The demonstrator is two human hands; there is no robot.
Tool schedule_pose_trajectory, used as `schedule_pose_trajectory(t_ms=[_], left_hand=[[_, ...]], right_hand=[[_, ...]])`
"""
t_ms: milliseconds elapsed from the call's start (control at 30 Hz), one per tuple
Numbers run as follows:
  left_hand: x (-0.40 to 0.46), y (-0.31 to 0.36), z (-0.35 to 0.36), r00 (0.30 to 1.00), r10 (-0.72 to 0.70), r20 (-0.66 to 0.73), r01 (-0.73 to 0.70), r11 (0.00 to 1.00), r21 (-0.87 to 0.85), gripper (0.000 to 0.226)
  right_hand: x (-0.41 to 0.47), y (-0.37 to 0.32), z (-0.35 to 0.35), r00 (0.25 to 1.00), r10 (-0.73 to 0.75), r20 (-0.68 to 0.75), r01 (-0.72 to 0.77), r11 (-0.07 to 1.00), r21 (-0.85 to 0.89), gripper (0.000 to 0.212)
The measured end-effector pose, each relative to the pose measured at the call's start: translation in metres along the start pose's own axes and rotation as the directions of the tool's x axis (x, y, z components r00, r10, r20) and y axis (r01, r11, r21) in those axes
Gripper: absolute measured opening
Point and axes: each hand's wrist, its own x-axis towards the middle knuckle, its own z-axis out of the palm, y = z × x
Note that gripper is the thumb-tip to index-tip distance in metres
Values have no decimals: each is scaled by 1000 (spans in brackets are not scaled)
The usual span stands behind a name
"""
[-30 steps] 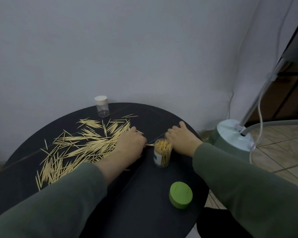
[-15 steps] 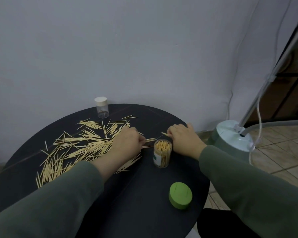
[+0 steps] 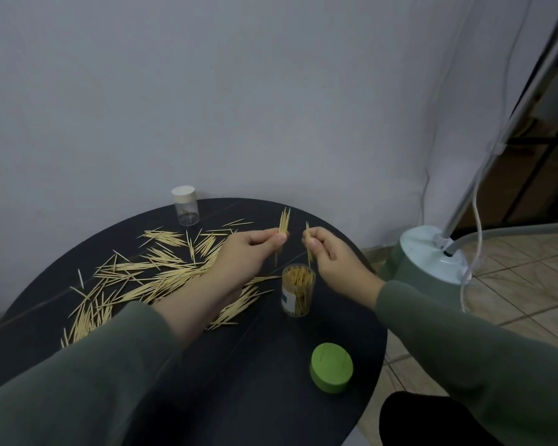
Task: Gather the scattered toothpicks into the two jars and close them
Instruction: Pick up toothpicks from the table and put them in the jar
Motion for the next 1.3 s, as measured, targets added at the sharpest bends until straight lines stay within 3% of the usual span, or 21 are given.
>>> schedule_pose_trajectory(t_ms=[133, 267, 700, 900, 933, 1000, 1067, 1167, 1300], left_hand=[[-11, -3, 14, 992, -72, 103, 83, 991, -103, 21], [-13, -13, 18, 989, -104, 108, 118, 983, -139, 21], [-13, -24, 6, 987, -68, 146, 65, 998, 24, 19], [-14, -14, 5, 982, 2, 187, 1, 1000, -14, 21], [-14, -15, 3, 984, 43, 174, -54, 997, 57, 24], [-12, -17, -2, 954, 246, 170, -294, 875, 383, 38], [-12, -17, -8, 844, 432, 317, -532, 605, 592, 55], [-13, -18, -11, 714, 474, 515, -677, 280, 680, 62], [-13, -25, -12, 599, 531, 599, -746, 98, 659, 46]], right_hand=[[-3, 7, 7, 999, 8, 44, -10, 999, 53, 16], [-4, 12, 6, 995, 32, 91, -35, 999, 34, 15], [-7, 29, -12, 981, -14, 192, 15, 1000, -7, 6], [-8, 29, -18, 977, -51, 209, 57, 998, -21, 31], [-8, 31, -19, 974, -50, 223, 64, 996, -58, 38], [-8, 33, -20, 965, -27, 260, 62, 990, -130, 50], [-7, 34, -19, 957, 1, 290, 57, 980, -192, 64], [-6, 35, -17, 951, 4, 309, 62, 977, -204, 65], [-6, 36, -15, 956, -25, 293, 89, 975, -205, 50]])
